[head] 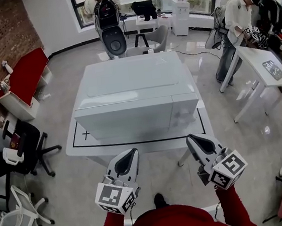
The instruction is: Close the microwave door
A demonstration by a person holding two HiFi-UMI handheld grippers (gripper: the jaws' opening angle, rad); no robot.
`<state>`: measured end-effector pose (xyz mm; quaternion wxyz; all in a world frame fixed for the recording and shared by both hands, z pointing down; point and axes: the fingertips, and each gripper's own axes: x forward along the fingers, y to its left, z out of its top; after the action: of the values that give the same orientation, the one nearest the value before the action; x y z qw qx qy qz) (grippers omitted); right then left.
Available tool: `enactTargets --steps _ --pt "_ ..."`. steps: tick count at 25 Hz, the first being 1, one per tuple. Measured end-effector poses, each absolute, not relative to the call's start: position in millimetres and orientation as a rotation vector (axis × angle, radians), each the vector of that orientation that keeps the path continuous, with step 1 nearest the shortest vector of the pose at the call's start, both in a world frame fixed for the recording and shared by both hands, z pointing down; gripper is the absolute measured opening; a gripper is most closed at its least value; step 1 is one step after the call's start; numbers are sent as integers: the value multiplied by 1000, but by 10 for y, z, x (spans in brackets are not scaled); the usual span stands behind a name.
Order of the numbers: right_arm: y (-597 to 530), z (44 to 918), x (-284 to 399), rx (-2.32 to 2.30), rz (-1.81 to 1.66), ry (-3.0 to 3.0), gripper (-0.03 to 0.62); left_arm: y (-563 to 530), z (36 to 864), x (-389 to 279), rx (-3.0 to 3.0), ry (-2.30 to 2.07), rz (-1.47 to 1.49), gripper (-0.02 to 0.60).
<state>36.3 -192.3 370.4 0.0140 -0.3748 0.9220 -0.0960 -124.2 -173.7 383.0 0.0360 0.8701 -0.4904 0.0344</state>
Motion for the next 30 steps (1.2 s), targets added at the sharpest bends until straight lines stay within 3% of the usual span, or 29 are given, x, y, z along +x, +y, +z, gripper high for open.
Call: enactTargets --steps 30 --pt "-1455 3997 478 -1222 -350 2860 13 -1250 3847 -1414 2628 -1527 47 9"
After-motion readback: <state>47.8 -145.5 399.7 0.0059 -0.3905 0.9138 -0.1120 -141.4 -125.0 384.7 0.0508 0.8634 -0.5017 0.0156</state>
